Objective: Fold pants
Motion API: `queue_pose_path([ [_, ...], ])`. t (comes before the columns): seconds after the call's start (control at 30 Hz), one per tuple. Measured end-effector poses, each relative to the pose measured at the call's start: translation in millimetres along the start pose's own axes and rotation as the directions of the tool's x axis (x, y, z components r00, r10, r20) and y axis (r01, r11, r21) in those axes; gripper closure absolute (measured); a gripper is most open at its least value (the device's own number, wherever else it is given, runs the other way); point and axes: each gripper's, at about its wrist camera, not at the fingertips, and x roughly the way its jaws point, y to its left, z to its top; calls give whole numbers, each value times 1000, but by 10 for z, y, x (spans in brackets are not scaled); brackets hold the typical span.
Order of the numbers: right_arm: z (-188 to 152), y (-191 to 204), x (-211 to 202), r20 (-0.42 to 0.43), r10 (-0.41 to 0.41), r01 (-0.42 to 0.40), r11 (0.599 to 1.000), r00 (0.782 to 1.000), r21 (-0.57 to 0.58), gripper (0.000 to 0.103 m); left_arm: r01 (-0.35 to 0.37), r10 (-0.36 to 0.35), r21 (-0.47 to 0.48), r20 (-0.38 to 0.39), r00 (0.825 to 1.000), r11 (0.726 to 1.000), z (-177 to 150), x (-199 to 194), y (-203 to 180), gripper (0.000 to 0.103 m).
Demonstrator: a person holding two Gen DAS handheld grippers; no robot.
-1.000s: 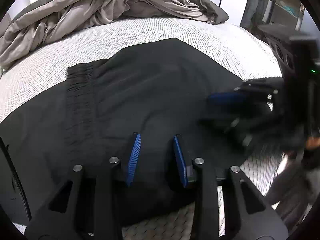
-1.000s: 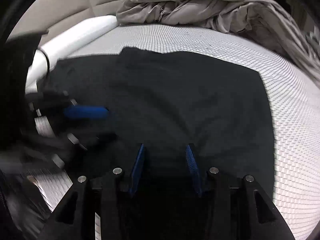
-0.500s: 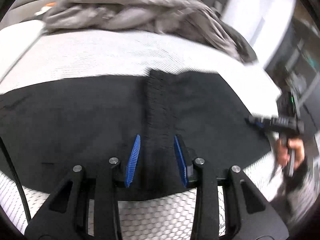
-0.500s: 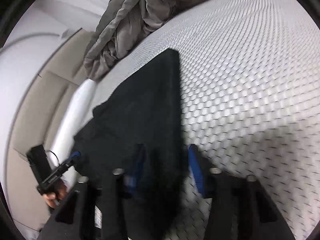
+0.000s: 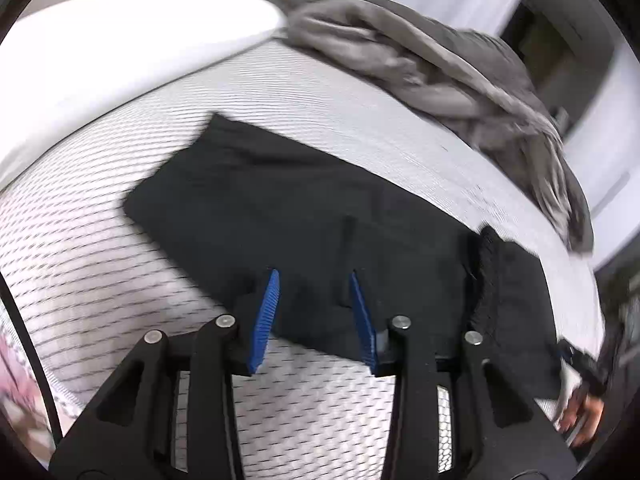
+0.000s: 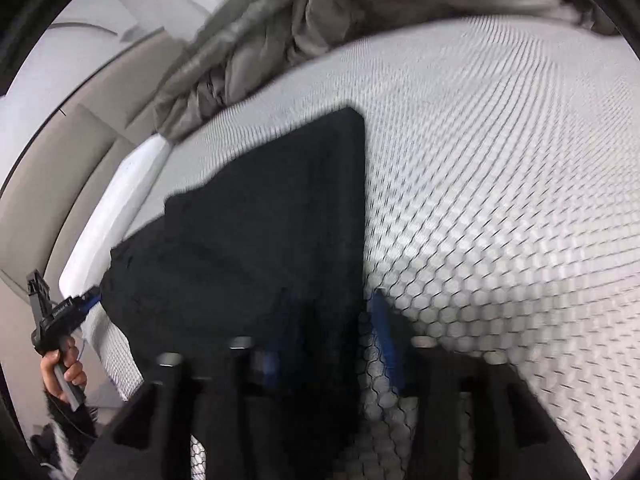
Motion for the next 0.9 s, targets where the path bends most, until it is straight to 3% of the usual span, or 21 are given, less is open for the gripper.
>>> queue_pose_path([
  [0.1,-2,43,-121,23,20,-20,1000,1000,10,48,-39,38,-65,-4,999,997,-35,-43,241,48],
  [0.3,-128,156,-11,-27,8,-8,1000,1000,-23,45,-26,8,-189,-100,995,982,-65,278,587,48],
  [0.43,-113,236,82,-41,-18,16,999,999,-48,45,-50,41,-185,-56,998,981,-4,349,604,48],
  [0.57,-106,342,169,-49,-25,21,997,998,-73,41,-29,24,-220,-24,999,975,38,417,584,48],
  [0.63,-121,399,205,-49,-50,45,994,998,-99,41,-29,30,-248,-1,1000,968,61,421,617,60],
  [0.7,-123,467,246,-43,-73,67,990,996,-125,38,-35,39,-261,13,999,965,86,441,611,83],
  [0.77,-145,548,276,-39,-100,93,982,994,-167,33,-27,38,-264,38,999,964,79,384,647,94],
  [0.9,-188,702,335,-32,-146,133,960,989,-246,22,-26,52,-219,113,992,975,94,177,534,100],
])
